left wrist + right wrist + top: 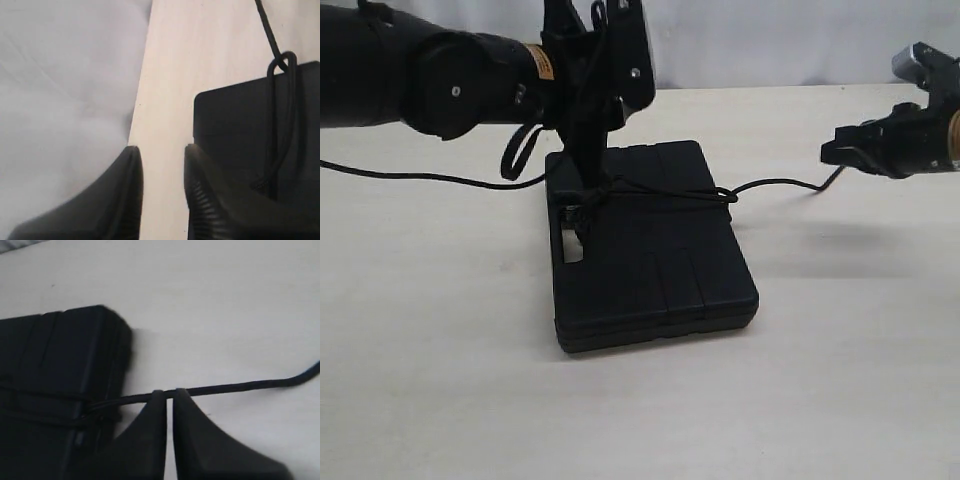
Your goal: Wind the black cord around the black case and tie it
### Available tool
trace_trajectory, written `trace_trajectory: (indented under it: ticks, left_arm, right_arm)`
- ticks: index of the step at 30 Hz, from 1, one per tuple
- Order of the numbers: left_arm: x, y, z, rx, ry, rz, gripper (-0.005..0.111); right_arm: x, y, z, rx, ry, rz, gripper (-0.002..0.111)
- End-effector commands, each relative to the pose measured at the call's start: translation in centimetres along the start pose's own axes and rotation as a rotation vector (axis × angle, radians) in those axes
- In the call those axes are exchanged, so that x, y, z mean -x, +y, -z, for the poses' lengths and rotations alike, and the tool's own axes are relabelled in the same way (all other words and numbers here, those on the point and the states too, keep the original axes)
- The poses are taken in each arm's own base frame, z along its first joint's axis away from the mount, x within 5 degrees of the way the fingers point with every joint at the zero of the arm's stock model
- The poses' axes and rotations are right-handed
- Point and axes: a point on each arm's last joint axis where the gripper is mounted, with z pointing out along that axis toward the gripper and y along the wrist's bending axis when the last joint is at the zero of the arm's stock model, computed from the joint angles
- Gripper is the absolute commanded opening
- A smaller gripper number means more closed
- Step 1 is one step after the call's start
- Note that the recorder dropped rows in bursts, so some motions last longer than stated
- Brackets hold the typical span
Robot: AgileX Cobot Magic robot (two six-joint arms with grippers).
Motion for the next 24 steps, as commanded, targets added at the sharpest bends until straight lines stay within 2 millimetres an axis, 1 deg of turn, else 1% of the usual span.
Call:
trace_trajectory:
  ticks: [1, 4, 6, 9, 11, 14, 17, 19, 21, 22, 24]
  left_arm:
    - [-0.1, 1.0, 0.9, 0.035, -0.009, 0.128, 0.022]
    - [-1.2, 1.6, 0.9, 0.046, 0.017, 0.166, 0.007]
    - [-2.0, 2.2, 1.0, 0.054, 0.039, 0.187, 0.0]
    - [-3.4, 3.0, 1.1, 0.073, 0.068, 0.227, 0.0]
    - [-3.7, 3.2, 1.1, 0.08, 0.075, 0.235, 0.0]
    - [-3.7, 3.4, 1.2, 0.09, 0.07, 0.236, 0.0]
    - [-3.7, 3.4, 1.2, 0.09, 0.07, 0.236, 0.0]
    - [-3.8, 3.2, 1.2, 0.077, 0.079, 0.25, 0.0]
    - [-4.1, 2.6, 1.2, 0.01, 0.125, 0.26, 0.0]
    - [-4.4, 2.1, 1.2, -0.037, 0.157, 0.255, 0.0]
    - [-4.8, 1.2, 1.4, -0.131, 0.222, 0.258, 0.0]
  right_arm:
    - [-1.4, 1.3, -2.2, 0.086, 0.075, 0.033, 0.004]
    - [-2.6, 2.1, -4.6, 0.045, 0.13, 0.064, 0.004]
    - [-3.4, 2.7, -6.0, 0.02, 0.163, 0.082, 0.004]
    - [-4.1, 3.7, -8.2, -0.054, 0.192, 0.138, 0.004]
    - [-4.5, 4.7, -9.2, -0.033, 0.21, 0.153, 0.004]
    - [-5.1, 7.6, -10.2, 0.038, 0.237, 0.167, 0.004]
    - [-5.6, 9.8, -11.2, 0.01, 0.245, 0.214, 0.004]
    - [-5.6, 10.8, -11.6, 0.014, 0.242, 0.23, 0.004]
    - [-5.5, 10.9, -11.6, 0.013, 0.238, 0.235, 0.004]
    - [-5.0, 10.9, -11.2, 0.005, 0.222, 0.234, 0.004]
    - [-3.3, 11.0, -9.2, 0.003, 0.164, 0.219, 0.004]
